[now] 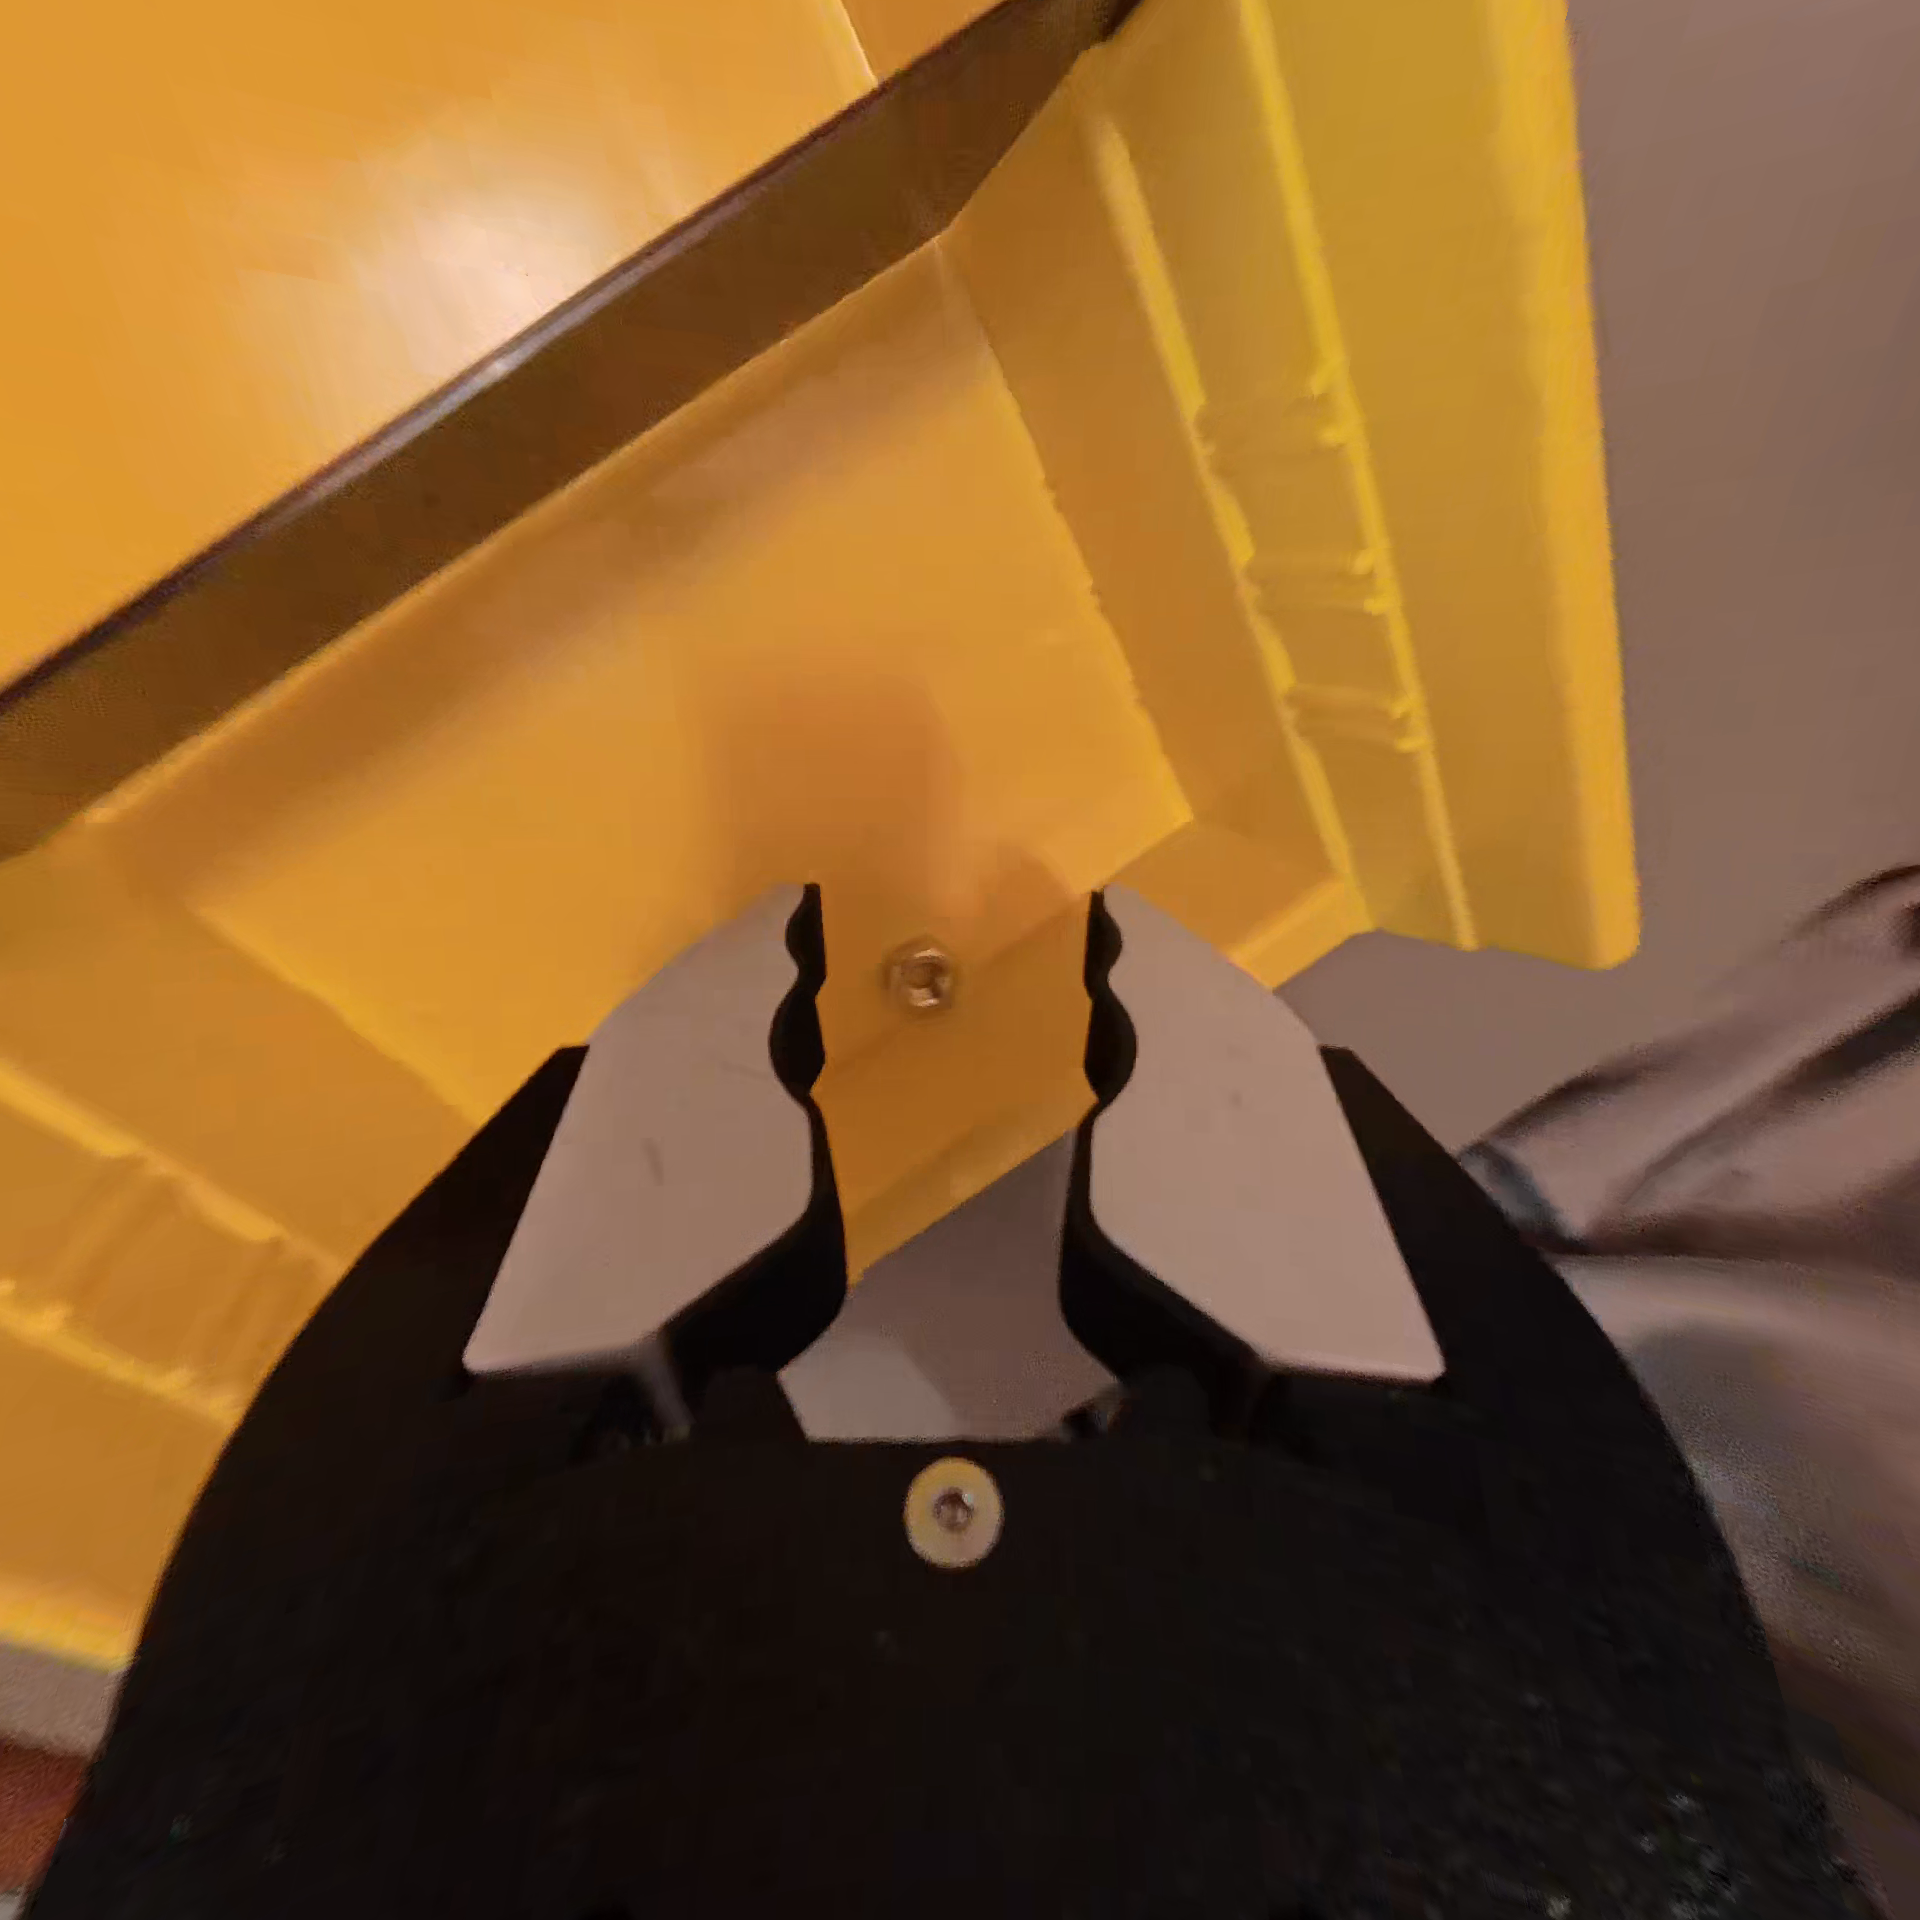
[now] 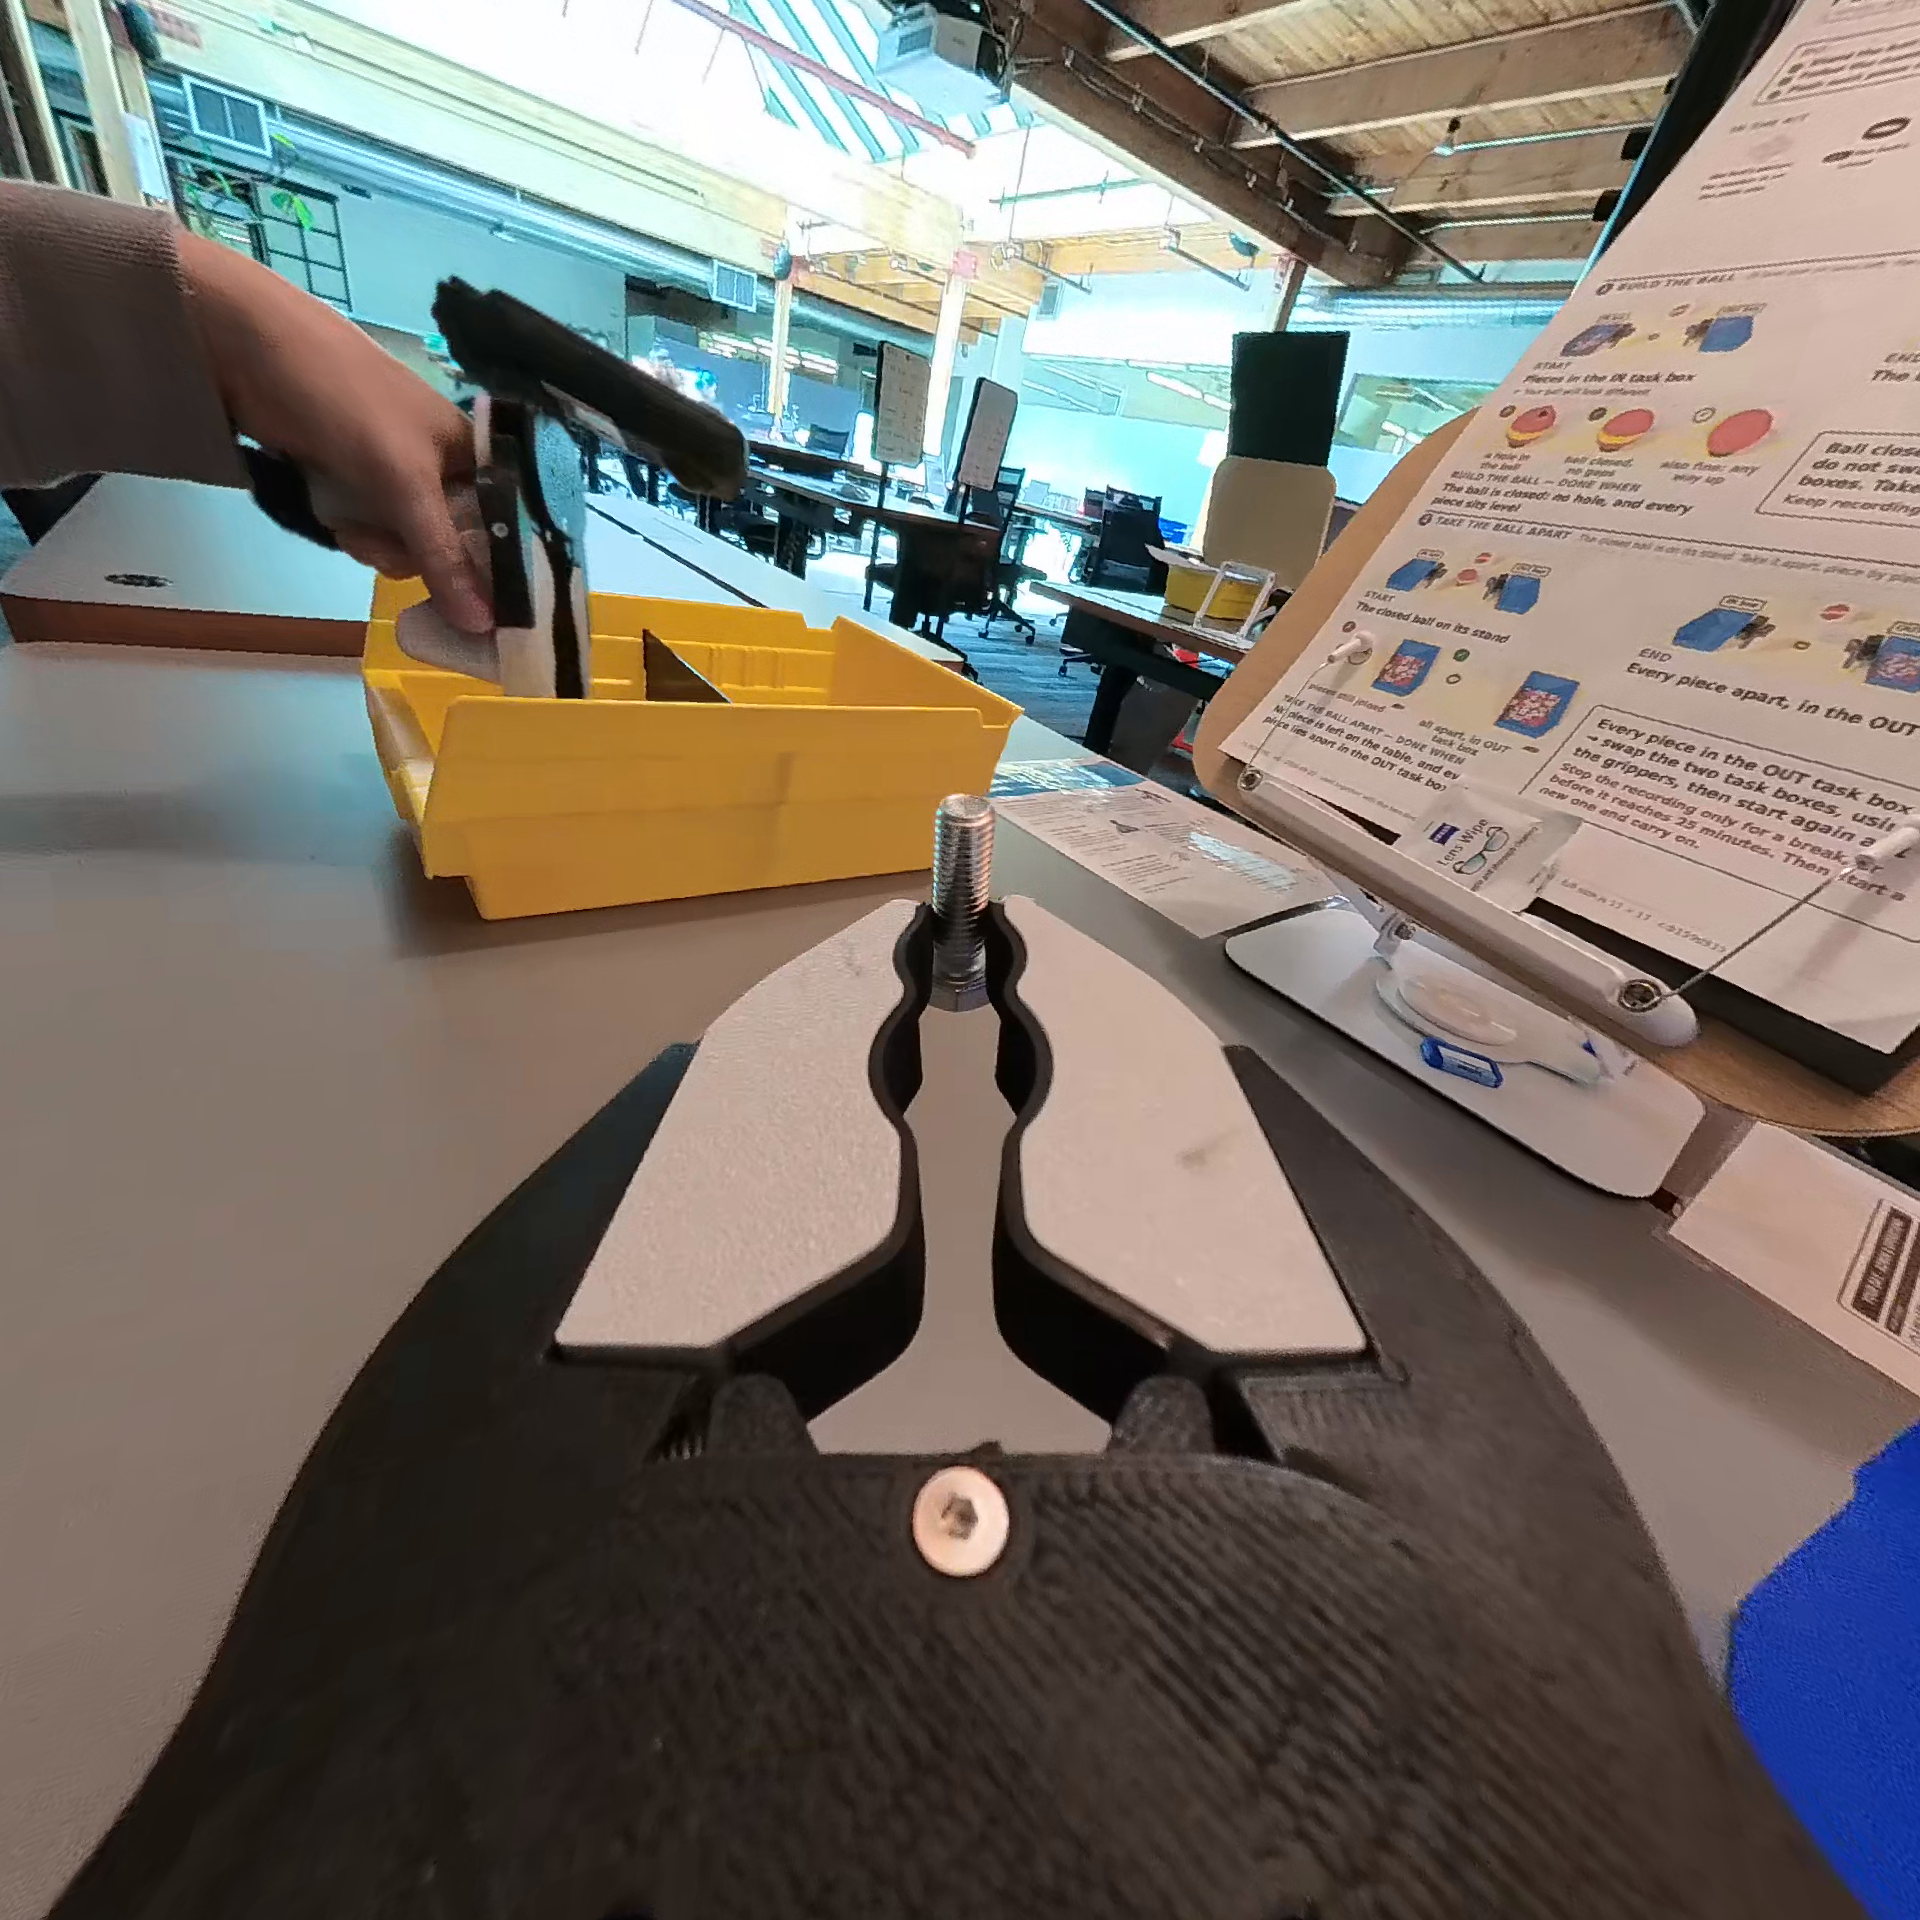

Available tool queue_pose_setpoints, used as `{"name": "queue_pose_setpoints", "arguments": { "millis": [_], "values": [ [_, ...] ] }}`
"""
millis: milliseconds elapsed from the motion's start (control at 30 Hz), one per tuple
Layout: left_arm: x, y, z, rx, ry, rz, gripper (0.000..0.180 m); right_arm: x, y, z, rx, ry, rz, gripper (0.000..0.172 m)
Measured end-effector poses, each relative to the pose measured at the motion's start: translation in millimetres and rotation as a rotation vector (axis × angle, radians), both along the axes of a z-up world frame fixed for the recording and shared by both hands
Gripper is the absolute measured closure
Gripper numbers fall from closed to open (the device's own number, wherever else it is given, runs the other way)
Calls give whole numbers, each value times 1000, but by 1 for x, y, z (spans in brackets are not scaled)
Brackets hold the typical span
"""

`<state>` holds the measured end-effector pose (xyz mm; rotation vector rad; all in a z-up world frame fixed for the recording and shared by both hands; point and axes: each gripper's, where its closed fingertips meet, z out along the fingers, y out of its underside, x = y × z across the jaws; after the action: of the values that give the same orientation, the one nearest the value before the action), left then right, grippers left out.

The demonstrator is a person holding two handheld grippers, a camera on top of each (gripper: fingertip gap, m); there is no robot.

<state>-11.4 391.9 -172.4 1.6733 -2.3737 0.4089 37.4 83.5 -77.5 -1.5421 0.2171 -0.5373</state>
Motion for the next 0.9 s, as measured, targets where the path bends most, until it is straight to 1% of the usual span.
{"name": "queue_pose_setpoints", "arguments": {
  "millis": [67,133,167,267,300,367,500,533,567,700,767,833,900],
  "values": [
    [-8,-8,1,-103,107,69,134,4,-4,-1,3,6,-16,163],
    [-14,-10,-1,-146,190,118,133,9,-6,-2,16,21,-26,163],
    [-16,-7,-5,-121,206,128,133,11,-8,-2,27,30,-27,163],
    [-25,14,-19,68,224,101,138,19,-10,-3,56,63,-32,163],
    [-27,17,-21,104,236,94,139,21,-10,-4,62,76,-31,163],
    [-30,18,-27,148,261,86,138,24,-11,-4,68,96,-37,163],
    [-33,19,-41,213,340,73,135,26,-14,-8,38,81,-51,163],
    [-33,21,-41,241,353,61,142,26,-15,-9,34,81,-51,163],
    [-33,22,-42,263,364,56,144,25,-15,-9,34,84,-50,163],
    [-34,16,-42,329,412,48,144,25,-19,-10,21,70,-54,163],
    [-32,14,-43,381,414,19,152,25,-22,-9,8,49,-65,163],
    [-29,19,-45,458,408,-15,160,24,-23,-6,2,20,-74,163],
    [-23,28,-46,534,365,-55,180,21,-23,-4,-6,-7,-73,163]
  ]
}}
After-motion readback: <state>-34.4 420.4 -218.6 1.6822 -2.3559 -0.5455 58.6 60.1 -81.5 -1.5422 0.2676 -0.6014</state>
